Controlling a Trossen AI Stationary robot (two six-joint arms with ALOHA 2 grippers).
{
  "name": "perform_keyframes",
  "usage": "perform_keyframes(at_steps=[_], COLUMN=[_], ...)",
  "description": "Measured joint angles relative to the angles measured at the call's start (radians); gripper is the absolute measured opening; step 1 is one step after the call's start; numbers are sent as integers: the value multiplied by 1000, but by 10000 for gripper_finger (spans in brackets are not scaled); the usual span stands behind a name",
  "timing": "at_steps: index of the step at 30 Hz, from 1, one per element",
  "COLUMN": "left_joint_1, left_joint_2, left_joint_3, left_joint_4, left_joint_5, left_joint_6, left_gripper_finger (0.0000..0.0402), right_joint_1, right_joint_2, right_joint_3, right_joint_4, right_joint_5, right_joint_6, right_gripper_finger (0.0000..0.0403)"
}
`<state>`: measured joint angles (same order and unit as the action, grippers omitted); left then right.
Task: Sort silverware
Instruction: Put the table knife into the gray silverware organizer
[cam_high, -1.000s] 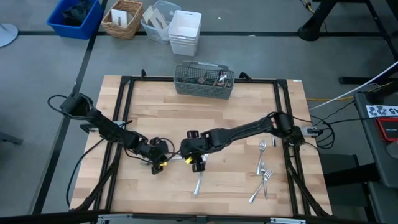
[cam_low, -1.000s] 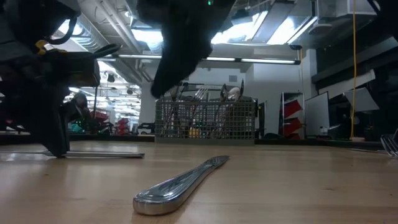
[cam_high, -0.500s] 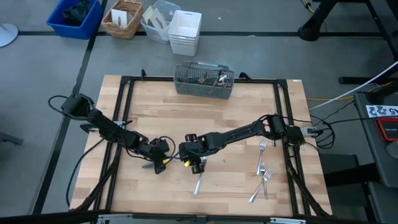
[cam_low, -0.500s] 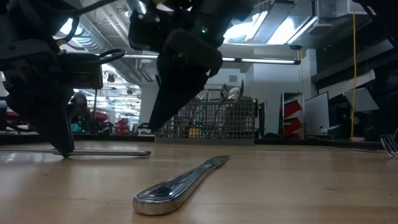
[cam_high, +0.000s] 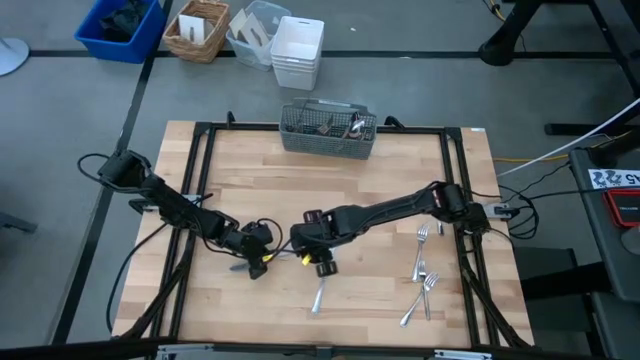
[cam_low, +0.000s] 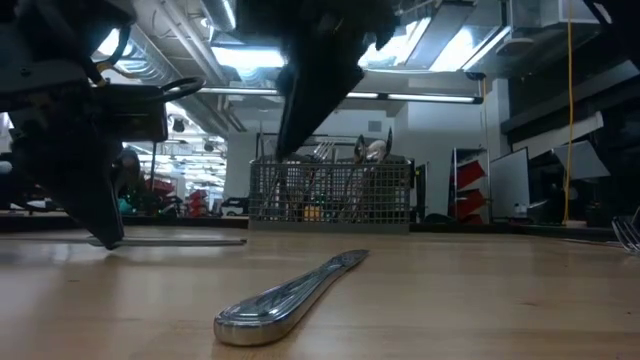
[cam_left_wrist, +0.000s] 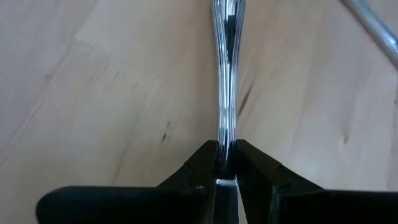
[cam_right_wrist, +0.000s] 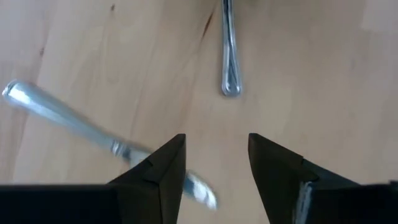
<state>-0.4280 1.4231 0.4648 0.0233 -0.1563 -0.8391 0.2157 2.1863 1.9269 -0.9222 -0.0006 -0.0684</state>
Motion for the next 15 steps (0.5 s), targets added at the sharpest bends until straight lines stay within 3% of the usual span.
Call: perform_keyframes(at_steps=[7, 15], left_joint_1=[47, 128], left_joint_2=[-1, -1], left_joint_3=[0, 0], left_joint_4=[70, 168], left_joint_5=[14, 139], left_joint_6=[0, 1], left_gripper_finger=[45, 45], right_joint_1=[0, 1], right_joint_2=[-35, -35], right_joint_3=[63, 51], right_joint_4=[-160, -144], right_joint_5=[105, 121], right_joint_6=[-17, -28], right_gripper_finger=[175, 175])
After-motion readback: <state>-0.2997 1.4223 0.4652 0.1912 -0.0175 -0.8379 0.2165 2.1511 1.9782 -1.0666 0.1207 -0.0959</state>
